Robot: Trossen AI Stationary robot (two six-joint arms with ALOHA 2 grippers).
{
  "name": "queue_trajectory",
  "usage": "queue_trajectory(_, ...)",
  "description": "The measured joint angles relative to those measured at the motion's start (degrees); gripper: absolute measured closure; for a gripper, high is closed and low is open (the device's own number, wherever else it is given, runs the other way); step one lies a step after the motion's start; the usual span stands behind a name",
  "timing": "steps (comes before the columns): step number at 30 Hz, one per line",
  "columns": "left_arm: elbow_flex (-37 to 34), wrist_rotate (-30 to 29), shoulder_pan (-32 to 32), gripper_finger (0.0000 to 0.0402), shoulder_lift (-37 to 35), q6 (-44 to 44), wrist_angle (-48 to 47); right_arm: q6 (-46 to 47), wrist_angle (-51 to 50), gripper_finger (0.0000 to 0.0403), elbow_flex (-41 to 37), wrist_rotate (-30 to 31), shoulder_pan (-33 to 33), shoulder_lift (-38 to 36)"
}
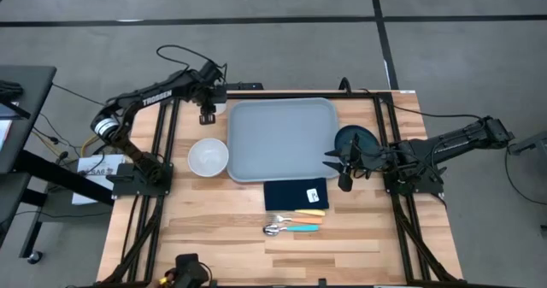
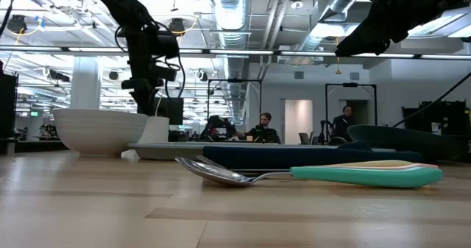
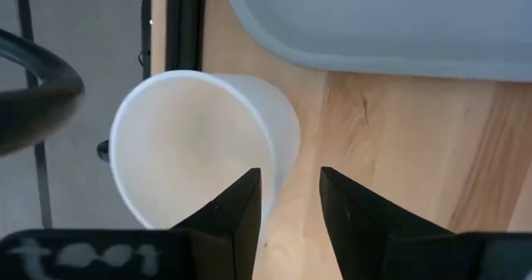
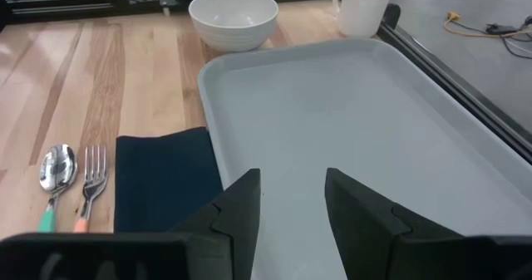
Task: Set up tray
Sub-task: Put the white mug on the gray serving tray
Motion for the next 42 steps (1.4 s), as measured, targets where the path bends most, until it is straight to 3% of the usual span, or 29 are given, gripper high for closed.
queue_trajectory(24, 0.00, -3.45, 0.00, 0.0287, 2.41, 2.38, 2.38, -0.07, -0.02, 0.0274, -0.01, 0.00, 0.00, 0.00)
queue_trajectory(29, 0.00, -3.58, 0.00, 0.0313, 2.41, 2.43, 2.36, -0.06, 0.00, 0.0274, 0.00, 0.02, 0.00, 0.00)
queue_trajectory(37, 0.00, -3.14, -0.04, 0.0389, 2.41, 2.45, 1.67, -0.06, -0.02, 0.0274, -0.02, 0.00, 0.00, 0.00)
queue_trajectory(42, 0.00, -3.31, -0.07, 0.0392, 2.41, 4.08, 0.76, -0.06, -0.01, 0.0274, -0.01, 0.00, 0.00, 0.00)
